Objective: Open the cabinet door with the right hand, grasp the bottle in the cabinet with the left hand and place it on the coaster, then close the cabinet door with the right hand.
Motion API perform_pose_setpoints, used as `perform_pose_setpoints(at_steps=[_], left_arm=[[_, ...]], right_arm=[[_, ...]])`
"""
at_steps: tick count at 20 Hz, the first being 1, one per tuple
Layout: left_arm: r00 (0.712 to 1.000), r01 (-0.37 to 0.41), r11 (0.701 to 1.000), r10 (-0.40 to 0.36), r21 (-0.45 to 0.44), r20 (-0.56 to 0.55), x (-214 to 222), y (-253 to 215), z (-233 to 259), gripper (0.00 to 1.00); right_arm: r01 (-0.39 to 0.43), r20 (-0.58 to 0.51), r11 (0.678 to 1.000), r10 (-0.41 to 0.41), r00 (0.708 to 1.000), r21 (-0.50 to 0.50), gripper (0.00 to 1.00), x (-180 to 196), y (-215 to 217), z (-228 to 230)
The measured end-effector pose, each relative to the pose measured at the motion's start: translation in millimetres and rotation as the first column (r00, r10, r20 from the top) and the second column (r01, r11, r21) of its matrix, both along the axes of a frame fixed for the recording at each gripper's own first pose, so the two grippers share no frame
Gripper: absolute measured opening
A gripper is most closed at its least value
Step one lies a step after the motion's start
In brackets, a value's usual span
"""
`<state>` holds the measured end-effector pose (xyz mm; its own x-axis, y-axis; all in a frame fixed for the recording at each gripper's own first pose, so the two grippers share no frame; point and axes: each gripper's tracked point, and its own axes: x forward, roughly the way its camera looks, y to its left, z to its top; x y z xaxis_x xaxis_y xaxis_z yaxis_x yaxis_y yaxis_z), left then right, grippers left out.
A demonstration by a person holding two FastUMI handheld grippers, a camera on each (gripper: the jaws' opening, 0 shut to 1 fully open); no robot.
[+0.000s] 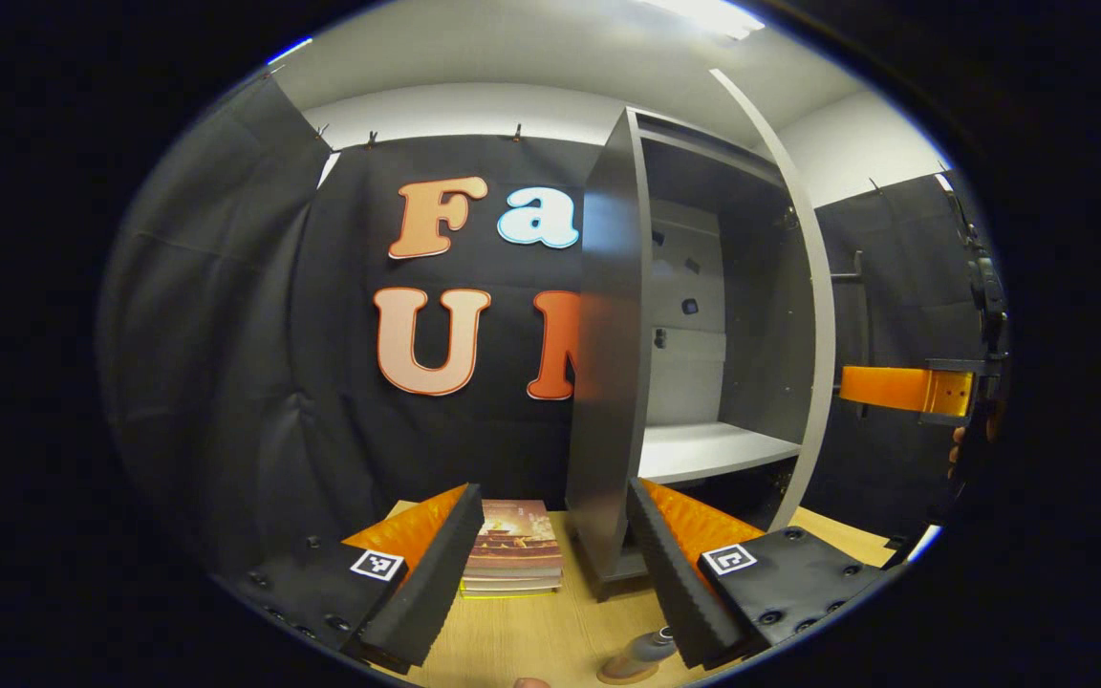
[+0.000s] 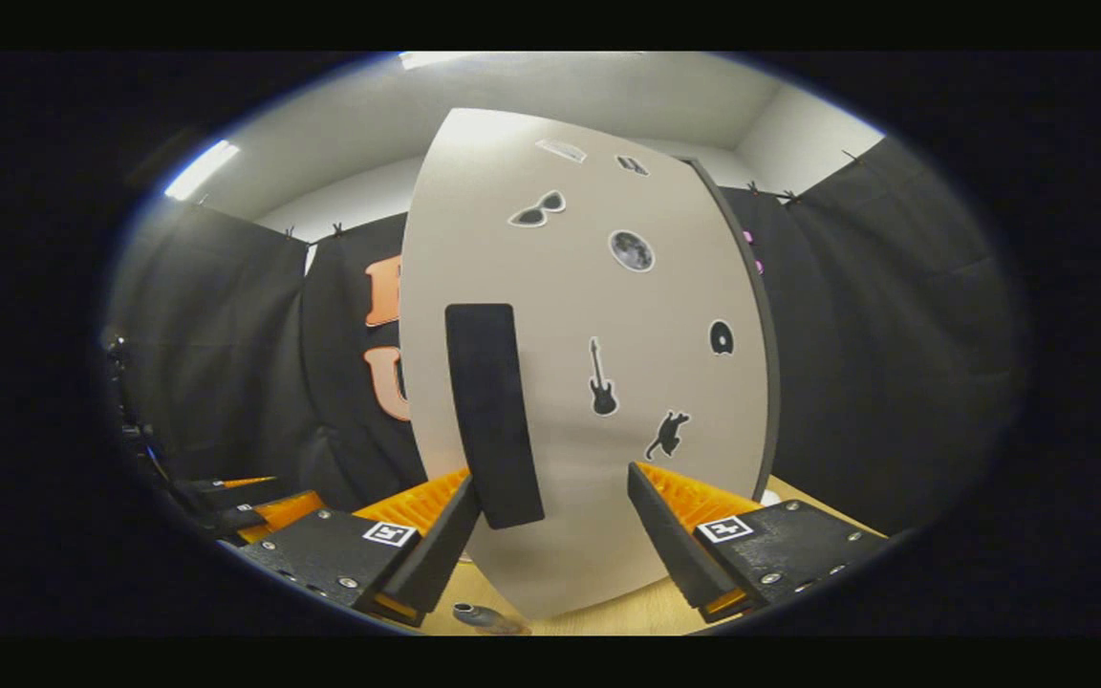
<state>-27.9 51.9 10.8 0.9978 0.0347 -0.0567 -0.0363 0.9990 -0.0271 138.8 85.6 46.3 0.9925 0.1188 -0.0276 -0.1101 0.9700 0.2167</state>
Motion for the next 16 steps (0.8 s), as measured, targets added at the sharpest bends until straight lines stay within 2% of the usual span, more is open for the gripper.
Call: perform_pose_setpoints(at_steps=[1, 2, 3, 9, 10, 11, 12, 16], left_arm=[[1.0, -0.013, 1.0, 0.013, 0.001, 0.002, -2, 3, 1, 0.97], [1.0, -0.025, 1.0, 0.025, 0.001, 0.004, -3, 5, 0, 0.98], [0.999, -0.036, 0.999, 0.036, 0.0, 0.003, -4, 7, 0, 0.98], [0.997, -0.073, 0.997, 0.073, -0.011, 0.011, -8, 11, 2, 0.99], [0.997, -0.078, 0.997, 0.078, -0.01, 0.012, -9, 12, 1, 0.99], [0.997, -0.081, 0.997, 0.081, -0.009, 0.008, -10, 12, 0, 0.99], [0.997, -0.083, 0.997, 0.083, -0.007, 0.004, -11, 12, -1, 0.98], [0.996, -0.092, 0.996, 0.092, 0.001, 0.005, -14, 17, 1, 0.98]], right_arm=[[-0.013, -0.002, 1.0, 0.013, 1.0, -0.002, 0.91, 4, 4, -1], [-0.016, 0.009, 1.0, 0.016, 1.0, -0.001, 0.96, 8, 5, 1], [-0.031, 0.003, 1.0, 0.031, 1.0, 0.001, 0.91, 11, 7, -1], [-0.069, -0.002, 0.997, 0.069, 0.998, -0.02, 0.91, 19, 15, -1], [-0.07, 0.004, 0.997, 0.071, 0.997, -0.026, 0.87, 21, 16, -1], [-0.074, 0.003, 0.997, 0.074, 0.997, -0.024, 0.96, 23, 18, -2], [-0.078, 0.001, 0.997, 0.078, 0.997, -0.018, 0.91, 23, 19, -2], [-0.095, -0.011, 0.995, 0.095, 0.995, 0.015, 0.91, 26, 25, -7]])
